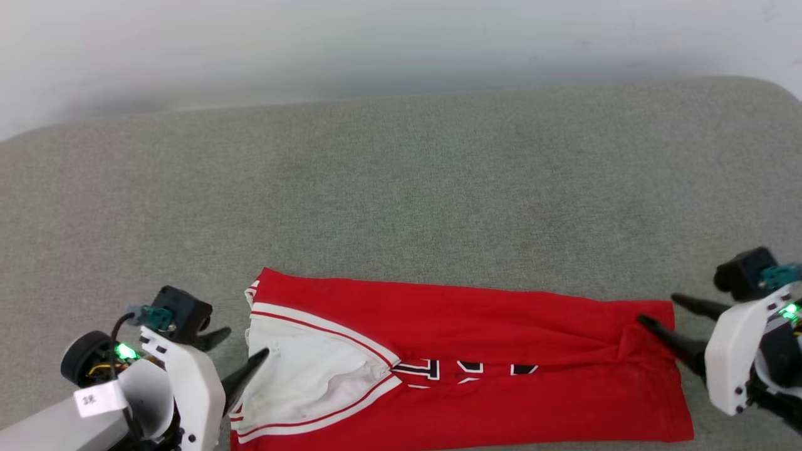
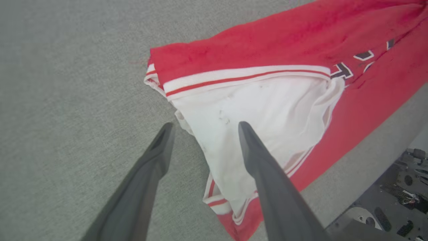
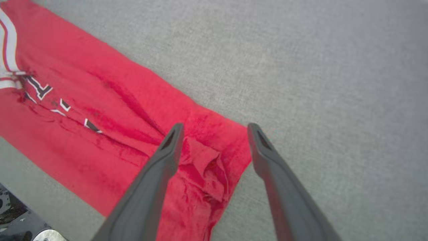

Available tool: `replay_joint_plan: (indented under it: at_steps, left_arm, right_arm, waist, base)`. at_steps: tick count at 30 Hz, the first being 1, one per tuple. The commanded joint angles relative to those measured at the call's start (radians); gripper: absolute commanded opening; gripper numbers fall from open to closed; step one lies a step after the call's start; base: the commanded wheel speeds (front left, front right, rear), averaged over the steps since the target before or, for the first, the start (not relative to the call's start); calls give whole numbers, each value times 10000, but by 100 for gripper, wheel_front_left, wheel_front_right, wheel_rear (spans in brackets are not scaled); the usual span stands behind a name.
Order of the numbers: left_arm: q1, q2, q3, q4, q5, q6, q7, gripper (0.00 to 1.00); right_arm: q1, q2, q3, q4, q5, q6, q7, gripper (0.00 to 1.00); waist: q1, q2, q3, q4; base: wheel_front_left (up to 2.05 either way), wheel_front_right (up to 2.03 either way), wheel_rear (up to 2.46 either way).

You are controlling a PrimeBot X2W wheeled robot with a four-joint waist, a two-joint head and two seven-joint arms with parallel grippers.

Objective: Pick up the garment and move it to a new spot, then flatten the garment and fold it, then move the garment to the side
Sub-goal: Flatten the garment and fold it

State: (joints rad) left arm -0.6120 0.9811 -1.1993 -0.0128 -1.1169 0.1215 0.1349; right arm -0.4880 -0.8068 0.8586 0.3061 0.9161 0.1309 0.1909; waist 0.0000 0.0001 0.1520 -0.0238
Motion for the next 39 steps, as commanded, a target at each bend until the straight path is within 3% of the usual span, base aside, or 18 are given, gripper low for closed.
replay_joint_plan:
  at_steps: [1,10,16,17,19,25,32,38,39]
  left_arm:
    - [204,74,144,-102,239,267,-464,100]
    - [722,-262,1287,-188,830,2531,-3371,100]
    - [1354,-998,2284,-87,1714,3784,-3997,100]
    - [1866,-1595,3233,-300,2652,4299,-4011,100]
    - [2310,-1938,3915,-366,3316,4516,-4003,100]
    - [3607,-3170,5917,-535,5242,4663,-4007,100]
    - [4829,-4788,7792,-543,7396,4066,-4007,100]
    - [5465,-5843,8850,-573,8589,3638,-4008,100]
    - [5540,-5988,9014,-550,8757,3535,-4008,100]
  right_arm:
    - [94,-174,-305,-249,69,-6,-223,100]
    - [1048,-429,-2530,-524,477,-5,-687,100]
    - [1851,-98,-3471,273,1015,-5,-237,100]
    - [2166,228,-3735,643,1451,-5,-32,100]
    - [2334,548,-3835,667,1877,-5,110,100]
    - [2670,1224,-3820,745,2811,-5,567,100]
    - [2895,2130,-2915,1153,3487,-5,1567,100]
    - [2774,2678,-2610,1174,4002,-5,1643,100]
    - [2745,2687,-2575,1200,4034,-5,1642,43]
  waist:
    - [0,-1,-193,13]
    - [0,-1,-312,18]
    - [0,-1,-133,44]
    - [0,-1,-28,111]
    - [0,-1,37,160]
    - [0,-1,211,295]
    - [0,-1,384,456]
    - [0,-1,436,492]
    - [0,-1,427,489]
  base:
    - [0,0,0]
    - [0,0,0]
    - [0,0,0]
    - [0,0,0]
    - [0,0,0]
    - [0,0,0]
    - [0,0,0]
    - [0,0,0]
    - [0,0,0]
